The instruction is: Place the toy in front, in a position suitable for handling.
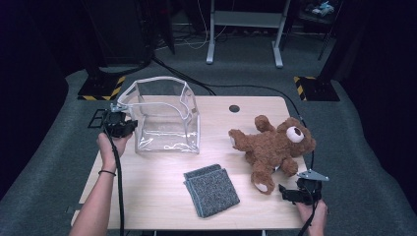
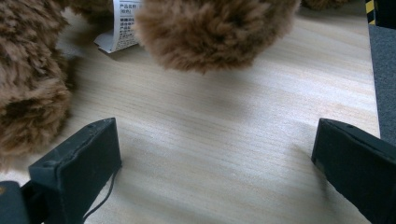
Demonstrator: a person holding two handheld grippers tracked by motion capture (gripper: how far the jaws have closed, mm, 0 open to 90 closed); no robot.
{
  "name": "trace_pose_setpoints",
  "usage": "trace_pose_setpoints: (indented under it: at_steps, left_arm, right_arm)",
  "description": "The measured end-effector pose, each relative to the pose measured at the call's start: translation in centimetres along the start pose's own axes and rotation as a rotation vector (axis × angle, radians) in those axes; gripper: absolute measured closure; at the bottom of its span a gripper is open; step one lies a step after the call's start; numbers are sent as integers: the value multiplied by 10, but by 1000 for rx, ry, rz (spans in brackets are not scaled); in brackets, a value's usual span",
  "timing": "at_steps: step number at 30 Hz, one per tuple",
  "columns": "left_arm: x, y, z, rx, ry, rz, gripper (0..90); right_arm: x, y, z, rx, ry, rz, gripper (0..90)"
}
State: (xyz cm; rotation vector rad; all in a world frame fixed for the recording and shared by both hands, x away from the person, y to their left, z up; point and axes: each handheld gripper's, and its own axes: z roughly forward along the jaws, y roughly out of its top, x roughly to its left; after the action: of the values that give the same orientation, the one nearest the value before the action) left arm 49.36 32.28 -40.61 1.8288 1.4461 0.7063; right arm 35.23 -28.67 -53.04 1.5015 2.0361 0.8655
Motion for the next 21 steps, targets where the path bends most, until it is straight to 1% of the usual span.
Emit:
trace_pose_setpoints:
  at_steps: [1,2,4,5,6,7,9,10,11,13,14,16,17,18,21]
  left_arm:
    - [-1,0,1,-6,19,-3,863]
    - [0,0,3,-12,24,-18,866]
    - [2,1,5,-19,18,-40,867]
    - [2,2,5,-19,30,-45,867]
    - [2,2,5,-19,30,-45,868]
    - [4,2,6,-25,42,-46,868]
    - [9,3,8,-31,49,-64,869]
    - [9,3,8,-31,49,-64,869]
    - [11,4,9,-28,60,-73,869]
    - [12,4,10,-29,62,-75,869]
    - [16,5,12,-31,63,-85,869]
    - [17,6,13,-34,68,-83,869]
    - [18,6,14,-37,81,-75,869]
    - [20,7,15,-35,76,-84,869]
    - [23,9,16,-32,84,-86,869]
  right_arm:
    - [0,0,0,0,0,0,6]
    - [0,0,0,0,0,0,6]
    - [0,0,0,0,0,0,6]
    - [0,0,0,0,0,0,6]
    - [0,0,0,0,0,0,6]
    - [0,0,0,0,0,0,6]
    - [0,0,0,0,0,0,6]
    - [0,0,0,0,0,0,6]
    - [0,0,0,0,0,0,6]
    - [0,0,0,0,0,0,6]
    - [0,0,0,0,-1,1,6]
    - [0,0,0,0,-1,1,6]
    - [0,0,0,0,-1,2,6]
    - [0,0,0,0,-2,3,6]
    - [0,0,0,0,-2,3,6]
